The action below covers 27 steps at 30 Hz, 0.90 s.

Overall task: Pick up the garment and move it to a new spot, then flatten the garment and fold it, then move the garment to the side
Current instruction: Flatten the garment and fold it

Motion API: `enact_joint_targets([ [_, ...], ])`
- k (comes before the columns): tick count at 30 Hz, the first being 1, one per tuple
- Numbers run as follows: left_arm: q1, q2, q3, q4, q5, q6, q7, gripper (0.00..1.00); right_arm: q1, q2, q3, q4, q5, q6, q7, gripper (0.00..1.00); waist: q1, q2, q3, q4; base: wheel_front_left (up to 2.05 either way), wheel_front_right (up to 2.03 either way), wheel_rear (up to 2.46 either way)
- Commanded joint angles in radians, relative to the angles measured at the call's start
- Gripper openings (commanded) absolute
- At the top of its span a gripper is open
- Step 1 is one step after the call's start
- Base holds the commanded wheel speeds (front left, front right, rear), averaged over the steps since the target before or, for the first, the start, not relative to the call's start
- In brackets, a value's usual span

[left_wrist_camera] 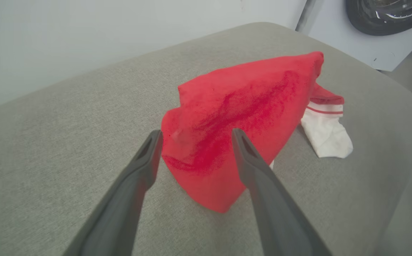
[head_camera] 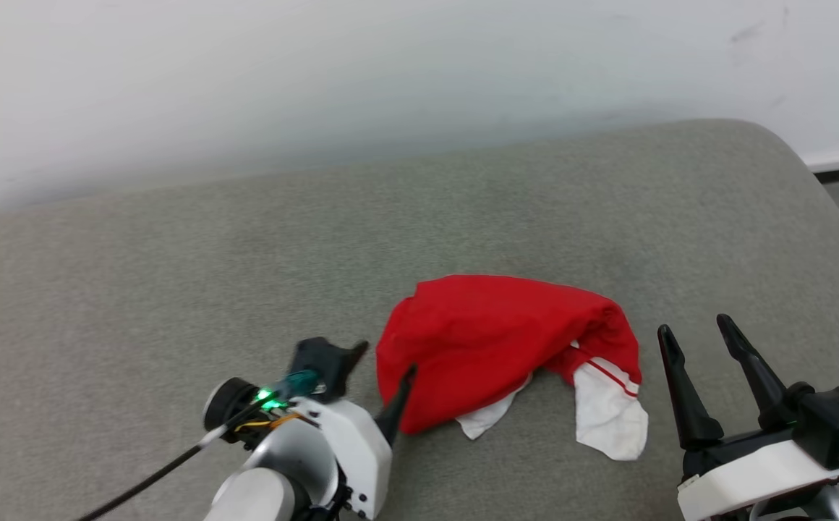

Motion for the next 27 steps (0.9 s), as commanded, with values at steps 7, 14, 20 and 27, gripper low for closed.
enact_joint_targets([
  [7, -0.08, 0.078, -0.146, -0.01, -0.054, -0.034, 0.277, 1.0, 0.018, 0.026, 0.011, -0.038, 0.002, 0.0, 0.016, 1.0, 0.0001, 0.0, 0.064, -0.089, 0.0, 0.0, 0.0],
  [14, -0.168, 0.173, -0.267, -0.001, -0.12, -0.038, 0.46, 1.0, -0.011, 0.045, 0.023, -0.035, 0.022, 0.0, -0.008, 1.0, 0.0001, 0.0, 0.143, -0.14, 0.0, 0.0, 0.0],
  [20, -0.241, 0.257, -0.378, 0.029, -0.187, -0.038, 0.564, 1.0, -0.035, 0.055, 0.031, -0.011, 0.036, 0.0, -0.036, 1.0, 0.0001, 0.0, 0.186, -0.166, 0.0, 0.0, 0.0],
  [27, -0.305, 0.322, -0.468, 0.015, -0.257, -0.038, 0.59, 0.0, -0.049, 0.063, 0.03, 0.013, 0.046, 0.0, -0.056, 1.0, 0.0001, 0.0, 0.192, -0.174, 0.0, 0.0, 0.0],
])
